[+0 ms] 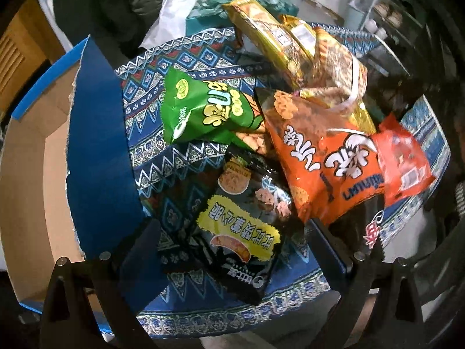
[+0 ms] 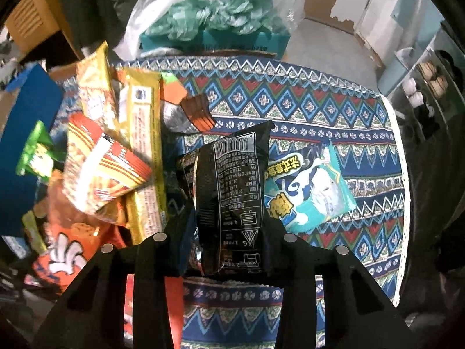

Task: Organize snacks
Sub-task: 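Grasp the black bag with yellow label with the left tool while the right tool lifts its bag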

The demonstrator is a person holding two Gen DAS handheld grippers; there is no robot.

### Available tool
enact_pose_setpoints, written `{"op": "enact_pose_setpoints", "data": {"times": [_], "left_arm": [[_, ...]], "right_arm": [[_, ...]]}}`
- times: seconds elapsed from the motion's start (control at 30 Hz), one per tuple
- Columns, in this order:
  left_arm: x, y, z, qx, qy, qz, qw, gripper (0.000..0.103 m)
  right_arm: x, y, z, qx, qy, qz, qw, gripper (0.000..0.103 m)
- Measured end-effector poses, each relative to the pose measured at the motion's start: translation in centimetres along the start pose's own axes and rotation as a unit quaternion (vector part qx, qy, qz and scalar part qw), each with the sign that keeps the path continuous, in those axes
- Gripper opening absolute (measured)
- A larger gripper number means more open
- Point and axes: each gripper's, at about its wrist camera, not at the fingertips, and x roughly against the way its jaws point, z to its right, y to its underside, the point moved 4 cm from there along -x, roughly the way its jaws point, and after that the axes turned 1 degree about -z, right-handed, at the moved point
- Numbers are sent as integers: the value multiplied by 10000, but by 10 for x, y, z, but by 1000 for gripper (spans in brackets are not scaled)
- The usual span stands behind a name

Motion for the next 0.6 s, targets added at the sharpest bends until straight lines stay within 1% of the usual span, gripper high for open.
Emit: {"op": "enact_pose_setpoints", "data": {"times": [0.2, 0.37, 0.5, 0.6], "left_arm": [[-7, 1, 8, -369, -126, 16, 9992, 100], [-13, 4, 13, -576, -369, 10, 9977, 102], [-13, 2, 8, -527, -435, -39, 9977, 102], [-11, 2, 6, -484, -395, -17, 9980, 102]], "right_arm": [[15, 5, 2, -112, -91, 81, 9999, 37], [18, 7, 8, -209, -21, 156, 9997, 36], [25, 6, 14, -332, -58, 248, 9991, 36], [28, 5, 13, -368, -147, 280, 9988, 36]]}}
